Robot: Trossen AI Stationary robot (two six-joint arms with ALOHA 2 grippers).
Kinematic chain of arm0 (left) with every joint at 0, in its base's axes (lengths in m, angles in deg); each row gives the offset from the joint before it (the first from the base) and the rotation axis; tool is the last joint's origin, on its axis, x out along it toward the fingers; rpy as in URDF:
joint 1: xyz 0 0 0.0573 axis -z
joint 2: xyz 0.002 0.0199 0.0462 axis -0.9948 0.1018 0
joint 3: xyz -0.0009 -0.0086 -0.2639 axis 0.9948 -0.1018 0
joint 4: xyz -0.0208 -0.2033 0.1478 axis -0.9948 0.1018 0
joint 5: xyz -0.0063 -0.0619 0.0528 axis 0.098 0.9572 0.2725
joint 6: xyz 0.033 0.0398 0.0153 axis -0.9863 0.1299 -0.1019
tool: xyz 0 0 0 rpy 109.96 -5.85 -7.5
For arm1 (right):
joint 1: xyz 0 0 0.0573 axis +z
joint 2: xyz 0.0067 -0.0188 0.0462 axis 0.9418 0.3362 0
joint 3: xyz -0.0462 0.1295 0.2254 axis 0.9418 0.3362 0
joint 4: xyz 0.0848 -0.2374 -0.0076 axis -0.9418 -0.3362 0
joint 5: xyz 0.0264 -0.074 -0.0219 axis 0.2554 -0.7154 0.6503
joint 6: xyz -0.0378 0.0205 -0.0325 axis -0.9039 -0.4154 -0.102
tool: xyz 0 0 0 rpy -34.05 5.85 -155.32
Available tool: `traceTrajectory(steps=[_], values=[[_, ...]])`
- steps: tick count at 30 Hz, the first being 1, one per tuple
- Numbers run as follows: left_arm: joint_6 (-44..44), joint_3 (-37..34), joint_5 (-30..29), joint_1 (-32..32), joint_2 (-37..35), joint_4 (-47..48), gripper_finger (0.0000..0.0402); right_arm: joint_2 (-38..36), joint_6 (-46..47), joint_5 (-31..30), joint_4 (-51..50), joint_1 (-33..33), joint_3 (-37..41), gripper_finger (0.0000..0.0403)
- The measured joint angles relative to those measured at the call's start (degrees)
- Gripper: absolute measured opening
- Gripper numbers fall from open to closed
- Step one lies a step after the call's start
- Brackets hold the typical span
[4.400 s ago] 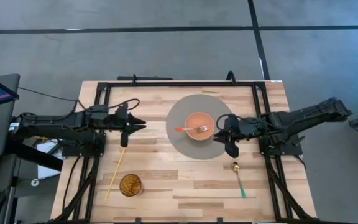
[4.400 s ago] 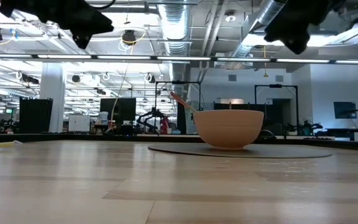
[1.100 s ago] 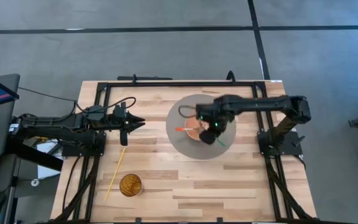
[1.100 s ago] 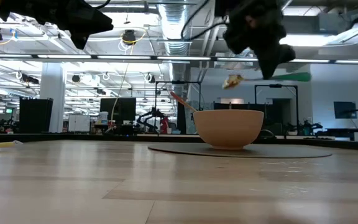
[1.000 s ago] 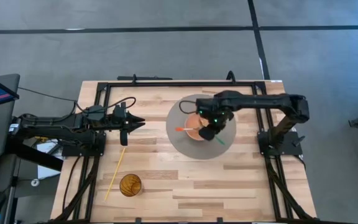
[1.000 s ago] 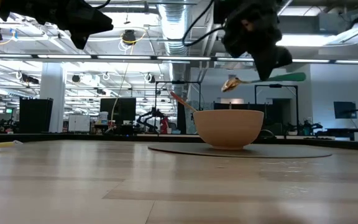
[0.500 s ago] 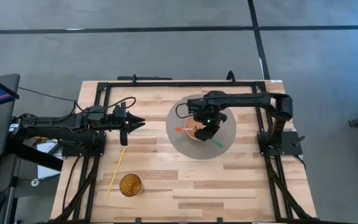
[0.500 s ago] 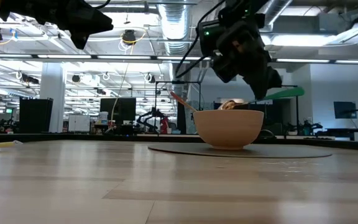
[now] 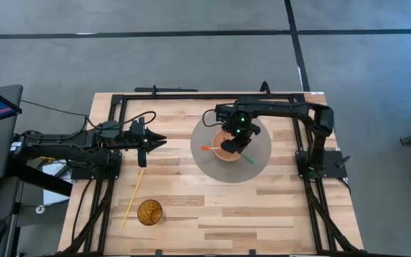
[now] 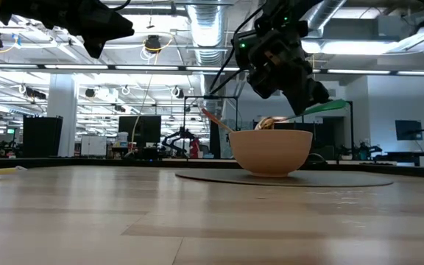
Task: Pick & Place Utensil
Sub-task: Put the green spoon into the orange bowl
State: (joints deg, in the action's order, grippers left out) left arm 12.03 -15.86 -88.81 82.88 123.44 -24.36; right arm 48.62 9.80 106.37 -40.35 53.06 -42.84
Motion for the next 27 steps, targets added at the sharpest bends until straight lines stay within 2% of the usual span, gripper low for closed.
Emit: traceTrajectory(steps=[15,19,23,27], values=[[0.02,0.0,0.0,0.0,0.0,0.22,0.0076,0.08,-3.02,0.73,1.35,-0.94,0.0,0.0],[0.02,0.0,0.02,0.0,0.0,0.22,0.0076,2.5,-3.01,1.14,0.24,-0.43,0.0,0.0],[0.02,0.0,0.02,0.01,-0.02,0.21,0.0076,5.69,-3.97,5.62,-1.13,-0.87,-0.18,0.0],[0.01,0.0,0.04,0.02,-0.02,0.22,0.0076,7.51,-5.24,5.82,-2.28,-1.56,-2.4,0.0]])
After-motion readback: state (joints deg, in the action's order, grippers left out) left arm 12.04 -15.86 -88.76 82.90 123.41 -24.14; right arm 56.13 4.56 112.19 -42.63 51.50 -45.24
